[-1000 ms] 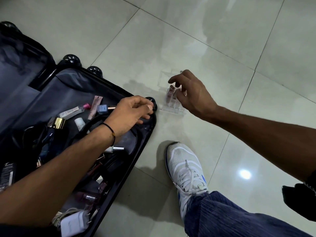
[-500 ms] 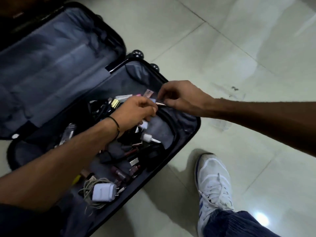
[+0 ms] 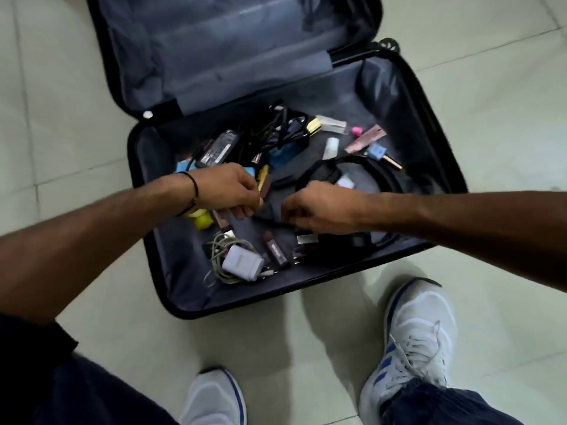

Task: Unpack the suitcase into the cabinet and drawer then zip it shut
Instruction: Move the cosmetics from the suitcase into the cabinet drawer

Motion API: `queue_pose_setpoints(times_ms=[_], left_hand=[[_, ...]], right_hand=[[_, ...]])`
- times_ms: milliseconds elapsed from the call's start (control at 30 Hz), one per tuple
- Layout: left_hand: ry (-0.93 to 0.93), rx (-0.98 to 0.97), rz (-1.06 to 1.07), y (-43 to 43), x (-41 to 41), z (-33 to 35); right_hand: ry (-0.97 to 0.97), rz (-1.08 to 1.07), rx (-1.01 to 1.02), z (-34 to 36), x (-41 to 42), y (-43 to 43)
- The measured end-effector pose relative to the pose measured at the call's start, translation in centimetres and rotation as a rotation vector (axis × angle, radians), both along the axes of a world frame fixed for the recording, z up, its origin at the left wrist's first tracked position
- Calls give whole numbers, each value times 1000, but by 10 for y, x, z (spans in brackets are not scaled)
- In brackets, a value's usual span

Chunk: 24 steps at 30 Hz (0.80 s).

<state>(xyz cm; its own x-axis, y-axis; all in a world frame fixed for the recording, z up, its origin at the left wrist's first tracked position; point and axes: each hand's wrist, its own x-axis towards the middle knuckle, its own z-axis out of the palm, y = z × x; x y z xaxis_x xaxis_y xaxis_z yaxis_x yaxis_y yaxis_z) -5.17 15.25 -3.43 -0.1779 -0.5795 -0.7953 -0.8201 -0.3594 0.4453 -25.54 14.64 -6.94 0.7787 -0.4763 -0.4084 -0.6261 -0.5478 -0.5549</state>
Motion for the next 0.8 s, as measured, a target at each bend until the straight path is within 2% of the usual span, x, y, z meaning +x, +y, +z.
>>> queue_pose_setpoints(times_ms=[167, 367, 533, 600, 700, 800], left_hand=[[-177, -50, -274, 26, 30, -7], [-106, 101, -157, 51, 55, -27], [-51, 180, -136, 62, 52, -30], [-30, 185, -145, 62, 51, -29], [-15, 201, -125, 60, 51, -26], [-30, 148, -67, 58, 50, -29]], right_hand=[[75, 13, -26, -38, 24, 9], [90, 83, -119, -57, 15, 7], [116, 139, -46, -55, 19, -4], [66, 87, 1, -48, 21, -8], [-143, -137, 9, -40, 24, -11], [-218, -189, -11, -38, 35, -14]])
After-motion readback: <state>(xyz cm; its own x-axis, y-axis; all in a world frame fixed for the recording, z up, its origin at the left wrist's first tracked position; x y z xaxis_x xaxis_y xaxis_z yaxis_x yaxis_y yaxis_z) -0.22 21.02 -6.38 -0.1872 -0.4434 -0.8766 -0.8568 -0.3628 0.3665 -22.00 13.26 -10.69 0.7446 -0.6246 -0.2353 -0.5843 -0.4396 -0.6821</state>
